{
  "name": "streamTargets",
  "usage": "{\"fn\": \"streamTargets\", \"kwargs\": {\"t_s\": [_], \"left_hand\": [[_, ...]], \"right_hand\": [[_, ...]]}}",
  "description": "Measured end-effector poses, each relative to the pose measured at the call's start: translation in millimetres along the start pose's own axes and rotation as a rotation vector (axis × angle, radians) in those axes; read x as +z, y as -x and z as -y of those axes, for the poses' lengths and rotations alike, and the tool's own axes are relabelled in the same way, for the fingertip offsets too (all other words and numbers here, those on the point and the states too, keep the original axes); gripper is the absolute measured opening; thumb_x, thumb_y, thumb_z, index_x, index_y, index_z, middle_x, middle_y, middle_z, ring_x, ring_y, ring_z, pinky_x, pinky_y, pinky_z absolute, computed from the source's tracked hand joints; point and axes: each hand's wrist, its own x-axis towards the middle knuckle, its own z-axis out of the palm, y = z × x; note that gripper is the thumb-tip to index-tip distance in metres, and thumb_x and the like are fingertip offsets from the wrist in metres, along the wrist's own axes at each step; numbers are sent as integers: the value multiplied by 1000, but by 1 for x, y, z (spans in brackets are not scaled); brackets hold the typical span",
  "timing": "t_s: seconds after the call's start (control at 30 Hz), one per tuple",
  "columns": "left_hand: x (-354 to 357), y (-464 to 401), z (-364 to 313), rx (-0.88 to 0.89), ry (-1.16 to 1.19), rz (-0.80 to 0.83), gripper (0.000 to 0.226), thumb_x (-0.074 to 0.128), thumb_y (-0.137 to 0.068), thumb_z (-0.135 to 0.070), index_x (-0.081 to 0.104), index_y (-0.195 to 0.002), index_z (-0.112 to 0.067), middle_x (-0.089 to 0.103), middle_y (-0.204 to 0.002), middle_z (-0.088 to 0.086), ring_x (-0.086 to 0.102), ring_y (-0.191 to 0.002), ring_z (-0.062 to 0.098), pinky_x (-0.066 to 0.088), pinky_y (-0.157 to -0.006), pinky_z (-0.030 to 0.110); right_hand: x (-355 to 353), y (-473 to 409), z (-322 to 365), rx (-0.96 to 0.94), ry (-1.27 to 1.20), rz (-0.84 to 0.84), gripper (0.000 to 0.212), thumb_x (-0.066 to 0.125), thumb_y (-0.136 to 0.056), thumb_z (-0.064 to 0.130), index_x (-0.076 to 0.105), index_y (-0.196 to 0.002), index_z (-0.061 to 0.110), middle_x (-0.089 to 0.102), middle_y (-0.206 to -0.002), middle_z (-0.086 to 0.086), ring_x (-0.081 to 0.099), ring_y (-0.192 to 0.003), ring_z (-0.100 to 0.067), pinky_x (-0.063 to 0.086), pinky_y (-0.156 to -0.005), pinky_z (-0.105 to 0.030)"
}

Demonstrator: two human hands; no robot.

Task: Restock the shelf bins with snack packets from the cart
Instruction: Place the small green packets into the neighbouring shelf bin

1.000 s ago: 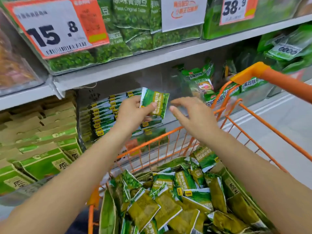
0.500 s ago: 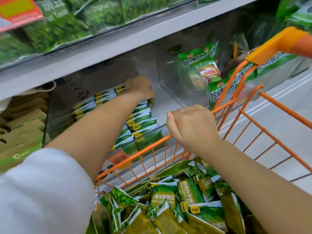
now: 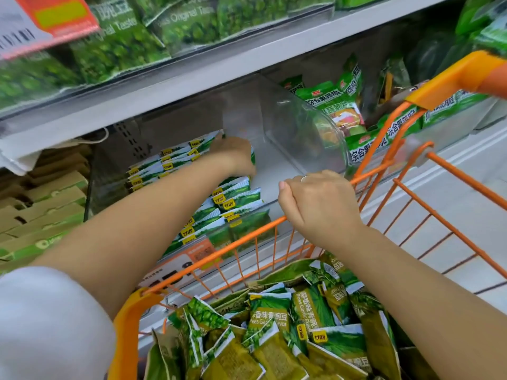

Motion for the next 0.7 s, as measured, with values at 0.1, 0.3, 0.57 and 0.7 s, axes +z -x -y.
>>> {"fn": "streamTargets", "kwargs": {"t_s": [0.1,0.3,0.57,0.7], "left_hand": [[-4,-7,13,19,85,-48,39,68,-83,-44,53,-70,-10,58,-85,11,54,-82,29,38,-68,32],[-6,-37,41,-49,303,-275,38,61,-92,-28,54,-124,-8,61,-117,18,59,-107,36,49,-90,42],[12,-49,50,-33,151,-437,25,60,-94,-28,69,-109,-10,56,-121,18,54,-111,37,45,-90,39],[10,-53,53,42,80,-315,22,58,-95,-26,67,-105,-9,65,-108,20,59,-101,38,49,-85,39]], "right_hand": [[0,1,0,-7,-9,-12,35,36,-91,22,33,-57,21,38,-43,-1,36,-41,-23,22,-54,-27],[1,1,1,13,18,-16,41,37,-91,22,44,-51,18,39,-44,0,34,-42,-21,22,-54,-28],[2,3,0,19,3,-15,41,37,-92,22,44,-52,18,39,-44,0,33,-43,-20,18,-58,-27],[1,3,0,23,9,-6,43,36,-92,22,47,-51,16,40,-44,0,33,-43,-19,19,-58,-27]]}}
